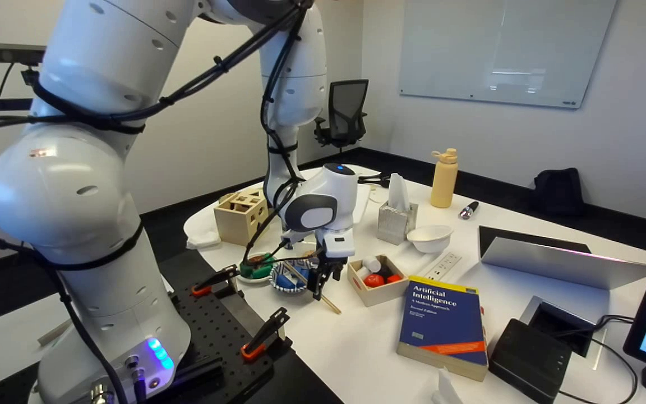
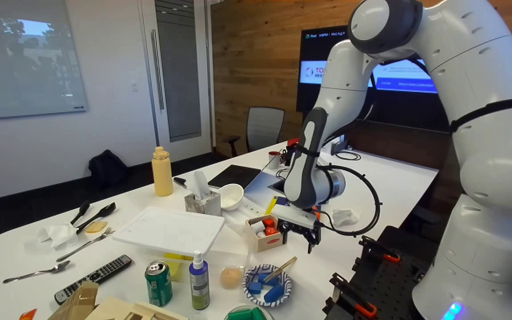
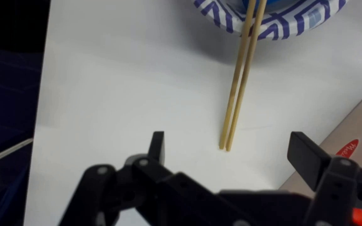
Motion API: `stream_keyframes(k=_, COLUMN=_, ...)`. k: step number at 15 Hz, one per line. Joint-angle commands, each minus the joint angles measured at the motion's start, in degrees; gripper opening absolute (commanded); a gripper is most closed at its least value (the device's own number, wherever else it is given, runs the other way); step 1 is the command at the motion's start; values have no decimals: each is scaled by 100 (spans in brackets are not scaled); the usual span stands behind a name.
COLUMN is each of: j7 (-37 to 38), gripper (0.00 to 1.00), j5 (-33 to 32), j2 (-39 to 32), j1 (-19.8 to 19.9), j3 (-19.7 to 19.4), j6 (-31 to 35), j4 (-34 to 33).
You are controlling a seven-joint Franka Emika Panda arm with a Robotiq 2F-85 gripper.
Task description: Use the chopsticks to stir in the bowl
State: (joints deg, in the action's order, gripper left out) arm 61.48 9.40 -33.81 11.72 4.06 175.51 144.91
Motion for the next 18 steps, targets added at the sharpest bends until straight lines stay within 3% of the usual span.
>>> stream_keyframes(k=1, j7=-453, gripper=100, j5=770, j2=-258, j1=195, j3=242, j6=172, j4=-214)
stream_keyframes(k=7, j7=-923, gripper=100, j5=1543, j2=-692, j1=488, j3=508, j6=453, j4=-440)
stream_keyframes(k=8, j7=-1052, gripper=100, j5=1606, j2=-777, j1=740, j3=735, j6=463, j4=-501)
stream_keyframes(k=18, j7=-1314, gripper=100, j5=1828, j2=-1343, j1=1005, j3=897, j6=586, j4=-865)
